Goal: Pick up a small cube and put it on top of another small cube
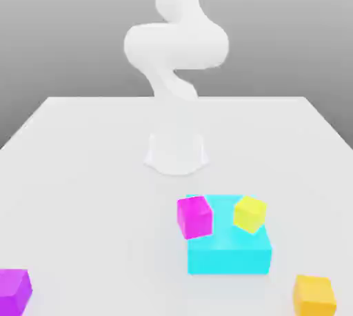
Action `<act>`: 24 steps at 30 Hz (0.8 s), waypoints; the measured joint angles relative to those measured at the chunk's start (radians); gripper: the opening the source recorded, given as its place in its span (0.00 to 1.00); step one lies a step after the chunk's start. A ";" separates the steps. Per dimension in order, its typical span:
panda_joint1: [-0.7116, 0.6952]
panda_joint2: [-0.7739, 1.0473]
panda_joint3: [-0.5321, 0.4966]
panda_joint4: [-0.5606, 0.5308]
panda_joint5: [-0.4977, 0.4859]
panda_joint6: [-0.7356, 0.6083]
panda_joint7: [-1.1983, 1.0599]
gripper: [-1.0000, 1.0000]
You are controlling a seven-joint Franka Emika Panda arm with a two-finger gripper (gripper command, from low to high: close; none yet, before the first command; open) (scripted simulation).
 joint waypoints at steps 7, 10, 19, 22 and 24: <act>-0.039 0.258 -0.075 0.017 -0.041 0.067 -0.089 0.50; -0.054 0.366 -0.112 0.024 -0.044 0.095 -0.136 0.50; -0.130 0.695 -0.212 0.045 0.024 0.181 -0.333 0.50; -0.173 0.807 -0.217 0.052 0.067 0.209 -0.412 0.50; -0.199 0.881 -0.217 0.057 0.097 0.227 -0.466 0.50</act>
